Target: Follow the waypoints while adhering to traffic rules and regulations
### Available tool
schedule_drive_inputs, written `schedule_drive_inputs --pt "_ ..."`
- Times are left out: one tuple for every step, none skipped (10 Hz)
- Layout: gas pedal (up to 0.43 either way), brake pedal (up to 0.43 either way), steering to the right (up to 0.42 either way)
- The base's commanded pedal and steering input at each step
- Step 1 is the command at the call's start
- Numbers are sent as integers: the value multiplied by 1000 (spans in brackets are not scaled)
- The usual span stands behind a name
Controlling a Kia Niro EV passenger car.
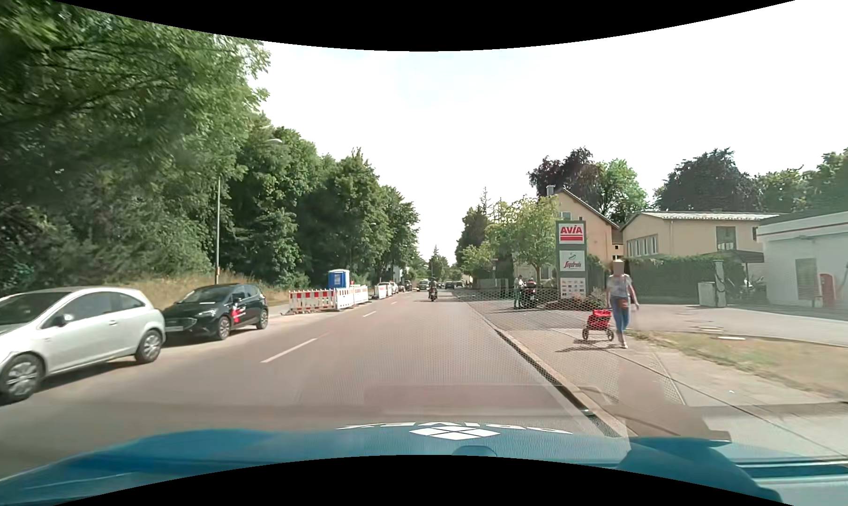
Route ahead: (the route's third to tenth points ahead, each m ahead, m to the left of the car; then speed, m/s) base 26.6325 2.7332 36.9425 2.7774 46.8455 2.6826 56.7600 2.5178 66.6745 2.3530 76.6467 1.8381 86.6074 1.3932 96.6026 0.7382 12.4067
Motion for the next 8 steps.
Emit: schedule_drive_inputs --pt "197 0 -5" --pt "189 0 -5" --pt "177 0 -5" --pt "177 0 -4" --pt "177 0 -3" --pt "157 0 -2" --pt "157 0 0" --pt "150 0 -1"
